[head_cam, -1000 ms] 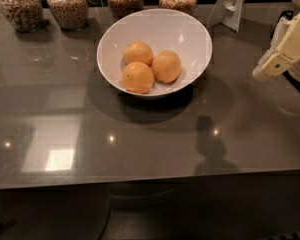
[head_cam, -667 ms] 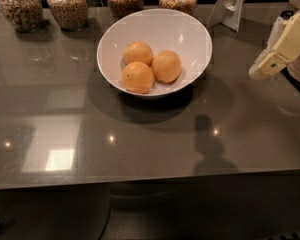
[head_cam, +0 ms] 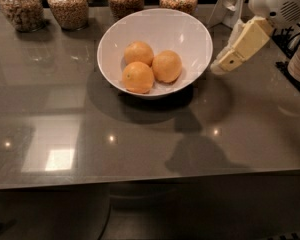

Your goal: Pick orange from white bowl

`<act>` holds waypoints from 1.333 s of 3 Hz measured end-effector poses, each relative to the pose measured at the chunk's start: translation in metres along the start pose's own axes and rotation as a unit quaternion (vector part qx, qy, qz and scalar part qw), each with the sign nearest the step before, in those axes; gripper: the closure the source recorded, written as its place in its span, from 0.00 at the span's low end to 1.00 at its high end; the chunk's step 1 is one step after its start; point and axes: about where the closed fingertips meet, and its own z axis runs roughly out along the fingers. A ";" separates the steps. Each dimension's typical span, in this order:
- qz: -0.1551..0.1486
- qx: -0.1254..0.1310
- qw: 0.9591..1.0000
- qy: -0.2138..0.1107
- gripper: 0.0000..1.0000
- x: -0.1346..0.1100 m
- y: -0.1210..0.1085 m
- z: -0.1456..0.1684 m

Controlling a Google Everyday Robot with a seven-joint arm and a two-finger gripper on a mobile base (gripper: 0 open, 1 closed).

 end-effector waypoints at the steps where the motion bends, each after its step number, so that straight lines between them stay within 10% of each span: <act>1: -0.008 -0.017 0.999 -0.029 0.00 -0.015 -0.009 0.033; 4: -0.031 -0.054 0.997 -0.035 0.08 -0.033 -0.025 0.103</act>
Offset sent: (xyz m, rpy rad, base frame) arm 0.0657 0.0732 -0.0369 0.0528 0.0228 0.1429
